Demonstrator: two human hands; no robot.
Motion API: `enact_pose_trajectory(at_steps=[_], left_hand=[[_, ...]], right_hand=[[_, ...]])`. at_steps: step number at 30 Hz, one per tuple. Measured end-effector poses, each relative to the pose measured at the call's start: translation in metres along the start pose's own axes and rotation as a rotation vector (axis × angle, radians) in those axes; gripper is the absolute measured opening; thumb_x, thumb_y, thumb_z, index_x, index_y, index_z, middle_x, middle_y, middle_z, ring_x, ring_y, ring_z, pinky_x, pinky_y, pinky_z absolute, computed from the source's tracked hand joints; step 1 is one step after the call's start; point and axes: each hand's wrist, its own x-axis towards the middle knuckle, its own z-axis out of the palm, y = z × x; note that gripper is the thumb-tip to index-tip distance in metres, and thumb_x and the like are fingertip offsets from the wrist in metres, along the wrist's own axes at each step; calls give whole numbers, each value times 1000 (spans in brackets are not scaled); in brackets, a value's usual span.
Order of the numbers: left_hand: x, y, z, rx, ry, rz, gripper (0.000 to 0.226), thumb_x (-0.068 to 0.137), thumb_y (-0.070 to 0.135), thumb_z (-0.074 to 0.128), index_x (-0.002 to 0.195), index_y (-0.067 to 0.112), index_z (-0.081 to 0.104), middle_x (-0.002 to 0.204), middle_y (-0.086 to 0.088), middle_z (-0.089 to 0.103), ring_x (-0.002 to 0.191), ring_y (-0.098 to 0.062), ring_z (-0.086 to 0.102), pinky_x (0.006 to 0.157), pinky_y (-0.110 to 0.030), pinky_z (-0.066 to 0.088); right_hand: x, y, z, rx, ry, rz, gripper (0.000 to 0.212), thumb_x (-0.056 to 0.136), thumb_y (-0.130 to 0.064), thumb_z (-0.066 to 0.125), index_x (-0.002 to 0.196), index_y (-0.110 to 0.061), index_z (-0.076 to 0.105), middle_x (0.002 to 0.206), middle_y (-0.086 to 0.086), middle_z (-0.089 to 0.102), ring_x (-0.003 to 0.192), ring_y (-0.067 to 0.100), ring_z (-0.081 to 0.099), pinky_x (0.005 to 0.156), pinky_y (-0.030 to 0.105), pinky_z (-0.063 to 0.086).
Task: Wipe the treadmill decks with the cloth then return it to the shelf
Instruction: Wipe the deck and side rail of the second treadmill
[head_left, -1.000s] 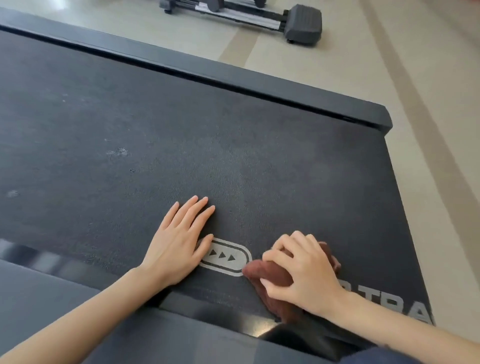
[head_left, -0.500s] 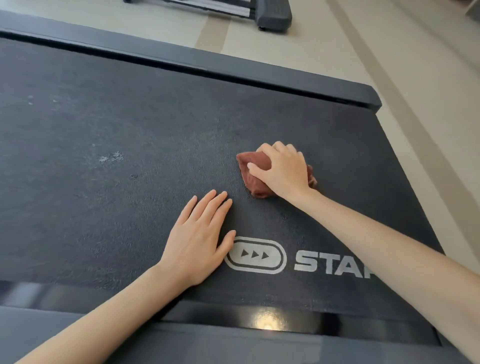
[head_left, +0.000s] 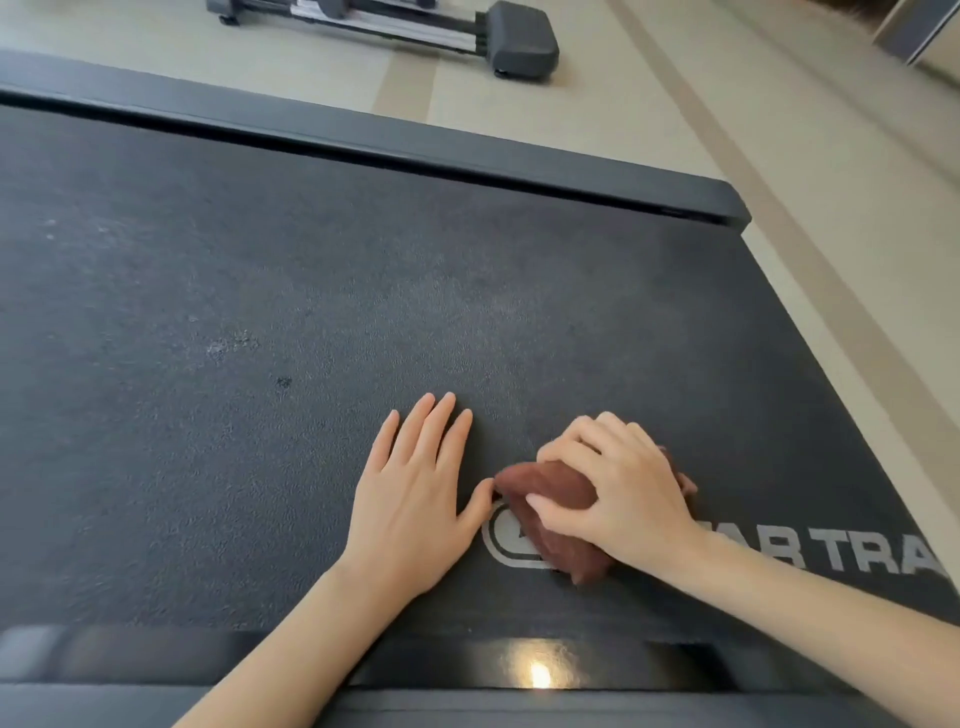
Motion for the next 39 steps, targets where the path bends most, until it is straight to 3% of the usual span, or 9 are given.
enact_pose_trajectory(at_steps=[4,9,13,19,23,25,30,32,39], left_hand=[[-12,-28,-7,-4,0,-64,67,86,53,20,138,19,43,148,-5,36,140,-23,26,116,-41,15],[-47,-70,-20,7,25,-176,57,90,48,26,136,20,47,145,-3,41,137,-21,32,111,-36,16],[-59,-74,-26,-8,45,-239,54,91,45,29,136,21,46,146,0,39,138,-17,29,112,-34,15],[-56,-72,-22,24,37,-264,52,90,44,31,134,21,48,145,-1,40,137,-19,31,112,-36,17],[-56,-71,-24,25,27,-273,52,90,43,33,135,22,47,145,0,40,137,-18,31,112,-36,18],[-56,-70,-25,39,41,-304,51,90,42,32,133,23,49,144,1,42,136,-17,34,113,-36,22],[-64,-72,-34,98,61,-474,53,88,43,30,129,19,54,138,-3,49,131,-21,43,108,-40,32],[-75,-79,-40,132,46,-502,55,88,44,28,130,20,53,139,-4,48,131,-22,42,107,-40,32],[-107,-96,-44,111,14,-650,65,84,55,11,142,35,33,151,7,28,141,-18,20,114,-33,18]], right_hand=[[100,13,32,-15,83,77,30,78,-54,57,90,-27,64,89,-5,59,88,20,52,72,34,37],[234,30,66,-79,44,291,39,86,-55,49,111,-26,58,117,4,59,111,29,48,88,41,36],[253,8,72,-94,55,378,45,87,-56,47,117,-24,56,120,10,58,113,34,48,93,44,36],[99,-40,46,82,53,-280,30,76,-56,54,87,-29,60,82,-4,53,78,23,49,68,36,36],[65,-39,41,242,-77,-628,29,71,-57,59,85,-32,59,79,-8,50,72,18,46,64,33,35],[109,-36,47,167,-35,-548,32,73,-58,55,85,-29,63,78,-6,55,75,20,52,65,34,40],[235,-36,76,-18,-9,129,43,86,-57,49,112,-24,58,116,8,59,109,33,49,87,41,37],[233,-58,82,-22,13,188,43,85,-56,49,112,-24,58,117,10,58,109,35,47,87,42,34],[90,-126,64,128,33,-481,30,77,-55,50,80,-27,59,77,-1,52,74,25,48,63,36,37]])
